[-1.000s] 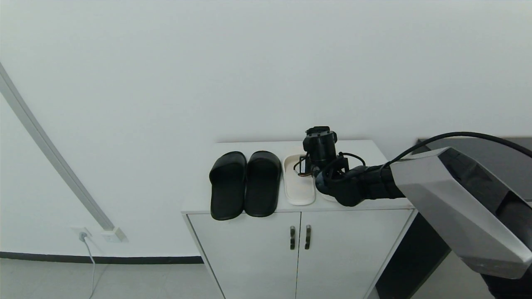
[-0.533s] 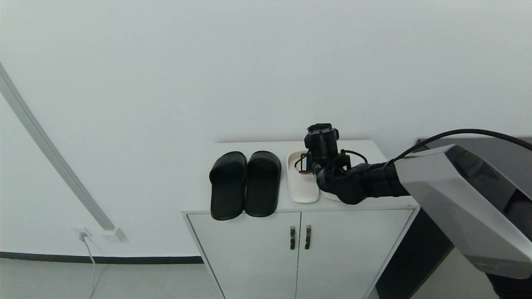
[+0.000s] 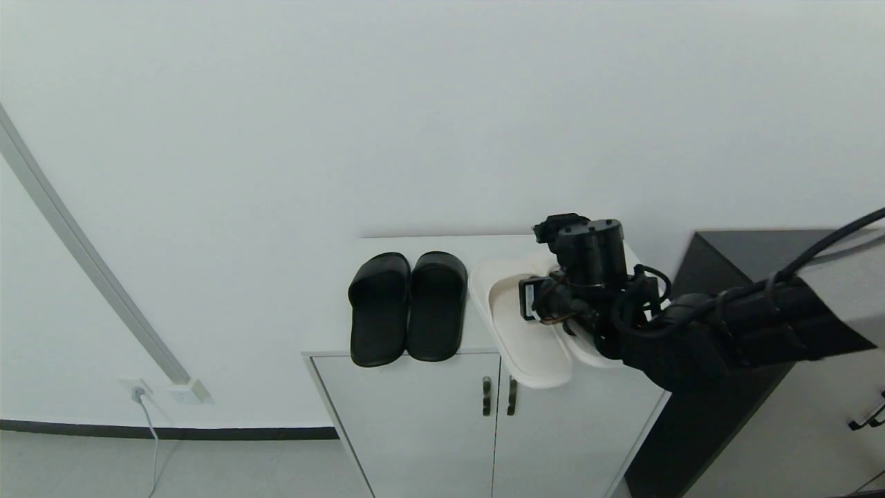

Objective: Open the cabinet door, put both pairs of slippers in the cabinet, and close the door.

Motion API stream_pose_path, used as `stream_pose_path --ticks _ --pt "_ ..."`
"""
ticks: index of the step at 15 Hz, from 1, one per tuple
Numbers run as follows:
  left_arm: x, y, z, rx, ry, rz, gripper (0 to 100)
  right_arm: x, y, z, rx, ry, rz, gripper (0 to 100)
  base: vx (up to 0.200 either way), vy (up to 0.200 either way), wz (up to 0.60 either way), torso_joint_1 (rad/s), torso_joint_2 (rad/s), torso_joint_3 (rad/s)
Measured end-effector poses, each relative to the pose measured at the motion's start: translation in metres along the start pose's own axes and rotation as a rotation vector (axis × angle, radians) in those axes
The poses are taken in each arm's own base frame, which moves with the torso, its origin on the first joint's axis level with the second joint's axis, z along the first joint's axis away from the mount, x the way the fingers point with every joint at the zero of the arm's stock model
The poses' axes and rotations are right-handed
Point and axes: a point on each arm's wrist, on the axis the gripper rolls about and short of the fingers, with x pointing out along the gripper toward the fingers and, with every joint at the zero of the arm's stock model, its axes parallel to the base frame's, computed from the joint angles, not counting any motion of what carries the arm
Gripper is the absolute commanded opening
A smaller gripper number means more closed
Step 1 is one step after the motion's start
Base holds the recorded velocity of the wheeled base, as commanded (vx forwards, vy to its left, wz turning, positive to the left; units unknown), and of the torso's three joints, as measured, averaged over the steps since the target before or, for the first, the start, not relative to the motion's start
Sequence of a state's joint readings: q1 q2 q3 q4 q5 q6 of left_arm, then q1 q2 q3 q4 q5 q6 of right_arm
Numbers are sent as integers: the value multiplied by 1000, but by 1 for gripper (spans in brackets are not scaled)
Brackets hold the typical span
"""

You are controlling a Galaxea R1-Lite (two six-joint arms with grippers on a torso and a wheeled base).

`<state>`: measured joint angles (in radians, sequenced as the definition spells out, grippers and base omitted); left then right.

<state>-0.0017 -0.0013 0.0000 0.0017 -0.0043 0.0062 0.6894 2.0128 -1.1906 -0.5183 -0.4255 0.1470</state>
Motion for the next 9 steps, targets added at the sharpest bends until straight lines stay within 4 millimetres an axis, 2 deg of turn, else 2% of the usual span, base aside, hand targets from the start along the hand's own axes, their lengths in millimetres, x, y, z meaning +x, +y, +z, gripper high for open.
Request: stream_pose_path --ticks 5,7,9 --pt "0 0 0 0 0 0 0 -81 -28 -17 -42 28 330 0 0 0 0 0 0 0" --pt "0 0 0 0 0 -1 0 -107 -39 -25 -47 42 383 0 -200 0 0 -5 2 0" --pt "0 0 0 0 0 -1 0 -119 -45 -27 -47 40 395 0 -200 0 0 5 5 2"
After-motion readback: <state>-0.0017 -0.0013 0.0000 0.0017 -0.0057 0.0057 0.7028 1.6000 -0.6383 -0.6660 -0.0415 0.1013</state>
